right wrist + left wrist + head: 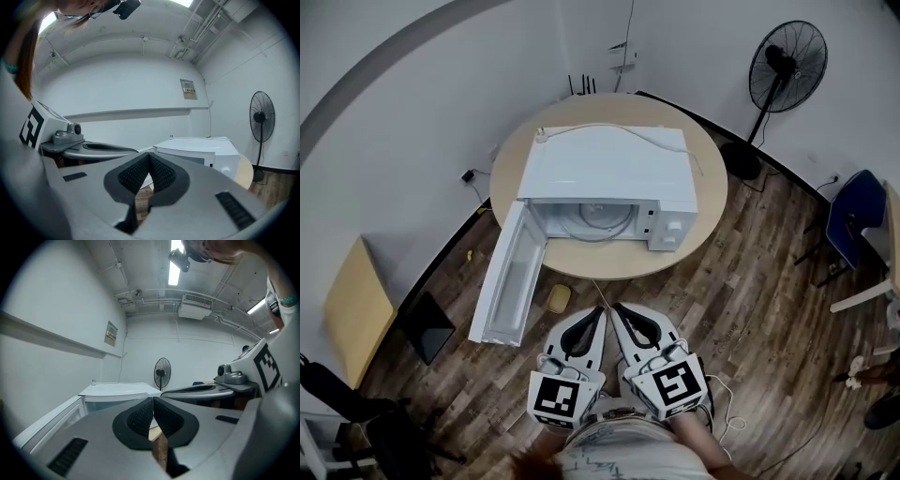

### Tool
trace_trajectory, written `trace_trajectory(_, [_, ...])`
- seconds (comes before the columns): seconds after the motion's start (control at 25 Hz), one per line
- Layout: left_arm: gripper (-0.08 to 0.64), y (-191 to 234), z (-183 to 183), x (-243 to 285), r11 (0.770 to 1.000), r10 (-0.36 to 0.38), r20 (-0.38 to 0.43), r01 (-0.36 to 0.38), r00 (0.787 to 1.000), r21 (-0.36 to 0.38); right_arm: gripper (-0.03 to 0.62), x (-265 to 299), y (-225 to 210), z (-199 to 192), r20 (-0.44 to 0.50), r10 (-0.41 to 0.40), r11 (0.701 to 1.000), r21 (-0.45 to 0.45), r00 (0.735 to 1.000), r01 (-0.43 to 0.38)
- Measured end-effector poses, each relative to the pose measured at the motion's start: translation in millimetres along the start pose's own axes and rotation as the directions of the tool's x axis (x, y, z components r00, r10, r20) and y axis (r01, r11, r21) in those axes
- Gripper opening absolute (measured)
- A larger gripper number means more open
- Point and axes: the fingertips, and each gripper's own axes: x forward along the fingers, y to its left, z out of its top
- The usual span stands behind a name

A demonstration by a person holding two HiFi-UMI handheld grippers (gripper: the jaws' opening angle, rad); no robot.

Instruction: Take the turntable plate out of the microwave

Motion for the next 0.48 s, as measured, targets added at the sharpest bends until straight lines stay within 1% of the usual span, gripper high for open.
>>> trace_trajectory(0.16, [0.015, 11.1, 3.2, 21.5, 1.000, 0.007, 0.000, -0.007, 1.000, 0.000, -0.009, 18.4, -16.5, 4.6, 0.013, 0.029, 0.999, 0.034, 0.999, -0.030])
trace_trajectory(0.28, [0.015, 19.1, 5.6, 36.1, 1.000, 0.022, -0.022, -0.022, 1.000, -0.004, -0.009, 28.7, -30.4, 6.9, 0.015, 0.040, 0.998, 0.058, 0.999, -0.041])
trace_trajectory(0.36, [0.015, 24.2, 8.2, 44.4, 0.999, 0.041, -0.033, -0.041, 0.999, -0.006, -0.009, 34.0, -39.1, 9.8, 0.014, 0.049, 0.997, 0.055, 0.999, -0.049])
trace_trajectory(0.48, [0.015, 27.4, 13.8, 60.2, 0.998, 0.059, -0.013, -0.059, 0.998, 0.000, -0.009, 42.5, -54.3, 14.0, 0.015, 0.061, 0.997, 0.047, 0.998, -0.061])
